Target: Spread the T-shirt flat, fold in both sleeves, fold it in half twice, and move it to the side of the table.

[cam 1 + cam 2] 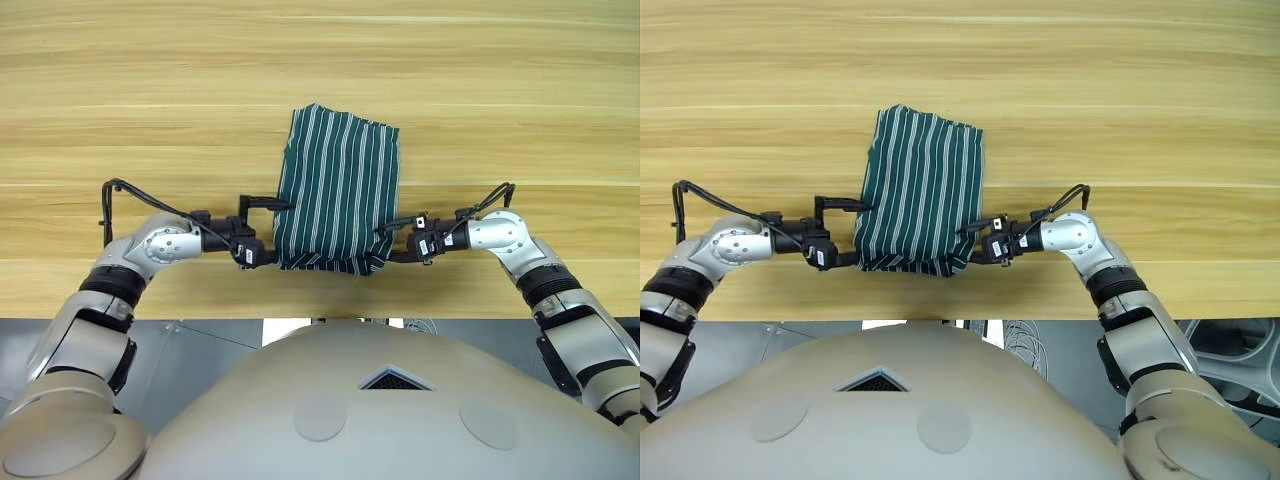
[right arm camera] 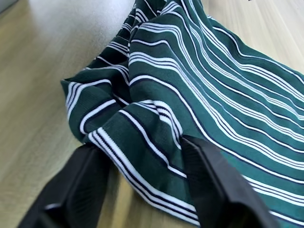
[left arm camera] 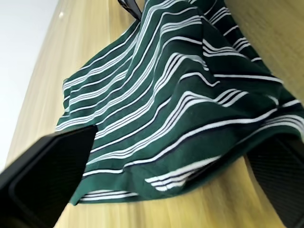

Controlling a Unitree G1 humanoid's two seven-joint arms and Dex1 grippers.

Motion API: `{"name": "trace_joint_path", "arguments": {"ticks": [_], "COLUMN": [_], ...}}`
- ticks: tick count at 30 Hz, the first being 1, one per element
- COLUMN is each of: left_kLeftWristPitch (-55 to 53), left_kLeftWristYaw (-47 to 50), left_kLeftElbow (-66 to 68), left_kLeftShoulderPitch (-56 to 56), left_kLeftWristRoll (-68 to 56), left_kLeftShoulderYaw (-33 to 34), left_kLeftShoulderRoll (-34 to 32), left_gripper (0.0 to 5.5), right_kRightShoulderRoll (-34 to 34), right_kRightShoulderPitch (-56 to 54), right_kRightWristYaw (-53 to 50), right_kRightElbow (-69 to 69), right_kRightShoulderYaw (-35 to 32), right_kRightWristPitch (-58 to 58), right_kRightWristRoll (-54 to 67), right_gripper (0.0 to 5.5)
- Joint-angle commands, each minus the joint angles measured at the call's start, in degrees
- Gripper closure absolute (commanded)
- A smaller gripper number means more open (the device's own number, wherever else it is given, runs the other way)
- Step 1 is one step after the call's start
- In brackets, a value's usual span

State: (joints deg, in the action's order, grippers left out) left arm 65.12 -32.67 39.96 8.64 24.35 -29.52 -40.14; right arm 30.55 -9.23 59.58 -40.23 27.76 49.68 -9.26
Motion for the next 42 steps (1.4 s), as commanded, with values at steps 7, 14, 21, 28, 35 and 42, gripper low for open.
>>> {"name": "trace_joint_path", "arguments": {"ticks": [7, 14, 21, 28, 35, 42], "left_kLeftWristPitch": [2.4, 0.0, -1.4, -7.0, -35.1, -52.3], "left_kLeftWristYaw": [-7.5, -10.0, -10.1, -20.8, -37.4, -39.4], "left_kLeftElbow": [6.4, 7.9, 7.8, 0.4, -25.6, -24.1], "left_kLeftShoulderPitch": [-0.4, -0.1, 0.3, -3.0, -14.6, -12.3], "left_kLeftWristRoll": [-2.4, -5.1, -8.8, -28.2, -60.5, -60.4], "left_kLeftShoulderYaw": [-7.3, -8.1, -6.4, -4.1, 3.9, 8.6], "left_kLeftShoulderRoll": [0.6, 1.7, 3.3, 3.3, -3.2, 1.4], "left_gripper": [1.85, 3.12, 4.16, 5.44, 5.50, 5.50], "right_kRightShoulderRoll": [-0.2, -1.1, -1.5, -2.2, 0.5, 6.7], "right_kRightShoulderPitch": [-3.2, -3.6, -3.2, -3.5, -2.3, -2.3], "right_kRightWristYaw": [-3.1, -1.1, 4.5, 12.6, 29.0, 32.9], "right_kRightElbow": [-3.8, -4.7, -4.6, -7.1, -7.3, 1.8], "right_kRightShoulderYaw": [-0.6, -1.2, -1.7, -3.2, -8.0, -5.8], "right_kRightWristPitch": [-0.3, 1.5, 2.2, 1.3, -10.0, -24.4], "right_kRightWristRoll": [-1.5, 2.2, 8.0, 14.3, 24.4, 39.3], "right_gripper": [4.66, 5.46, 5.46, 5.46, 5.46, 5.47]}}
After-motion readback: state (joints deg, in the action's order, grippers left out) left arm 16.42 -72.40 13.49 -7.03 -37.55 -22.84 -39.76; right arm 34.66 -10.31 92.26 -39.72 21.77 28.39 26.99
